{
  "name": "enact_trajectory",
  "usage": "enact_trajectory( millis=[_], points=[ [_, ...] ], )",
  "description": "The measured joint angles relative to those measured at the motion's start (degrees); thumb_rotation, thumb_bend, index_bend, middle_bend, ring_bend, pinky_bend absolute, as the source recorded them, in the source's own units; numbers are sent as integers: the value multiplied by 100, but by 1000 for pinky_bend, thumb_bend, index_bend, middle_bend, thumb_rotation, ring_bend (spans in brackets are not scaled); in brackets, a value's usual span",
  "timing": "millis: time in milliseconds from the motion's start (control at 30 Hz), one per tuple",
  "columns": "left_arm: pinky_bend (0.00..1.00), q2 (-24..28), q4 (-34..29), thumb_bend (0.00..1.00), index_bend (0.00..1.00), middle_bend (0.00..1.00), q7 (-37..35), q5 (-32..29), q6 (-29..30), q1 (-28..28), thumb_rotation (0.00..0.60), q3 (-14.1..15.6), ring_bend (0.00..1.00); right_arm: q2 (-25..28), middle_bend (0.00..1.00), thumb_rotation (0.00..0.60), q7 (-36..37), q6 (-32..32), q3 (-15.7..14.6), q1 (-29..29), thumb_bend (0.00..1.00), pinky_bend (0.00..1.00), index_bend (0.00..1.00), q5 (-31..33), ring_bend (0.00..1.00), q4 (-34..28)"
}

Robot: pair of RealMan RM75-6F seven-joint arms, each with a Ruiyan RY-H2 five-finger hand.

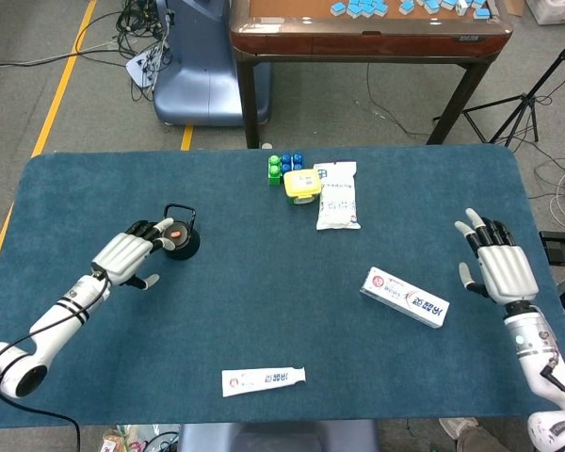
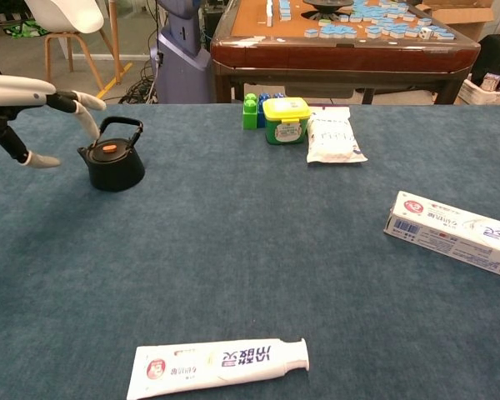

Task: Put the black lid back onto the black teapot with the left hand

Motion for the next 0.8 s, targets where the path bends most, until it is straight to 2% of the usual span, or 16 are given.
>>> enact_trajectory(
  millis=[200, 400, 533, 667, 800],
  points=[
    [0, 563, -1307, 306, 268, 0, 887, 34, 1130, 599, 600, 100, 0, 68, 0, 600, 33, 282, -134, -232, 517, 0, 117, -184, 0, -170],
    [0, 822, -1960, 305, 251, 0, 1301, 609, 2615, 1554, 600, 414, 0, 124, 0, 600, 24, 666, -345, -566, 517, 0, 117, -422, 0, -381],
    [0, 752, -1913, 305, 241, 0, 1257, 1219, 3572, 2292, 600, 699, 0, 123, 0, 600, -31, 1005, -542, -825, 517, 0, 117, -712, 0, -517],
    [0, 461, -1473, 305, 240, 0, 1138, 1766, 4355, 3014, 600, 977, 0, 70, 0, 600, -113, 1399, -742, -1115, 517, 0, 117, -1020, 0, -587],
    [0, 90, -923, 305, 240, 0, 1028, 2037, 4878, 3500, 600, 1146, 0, -52, 0, 600, -175, 1793, -984, -1448, 517, 0, 117, -1382, 0, -558]
  ],
)
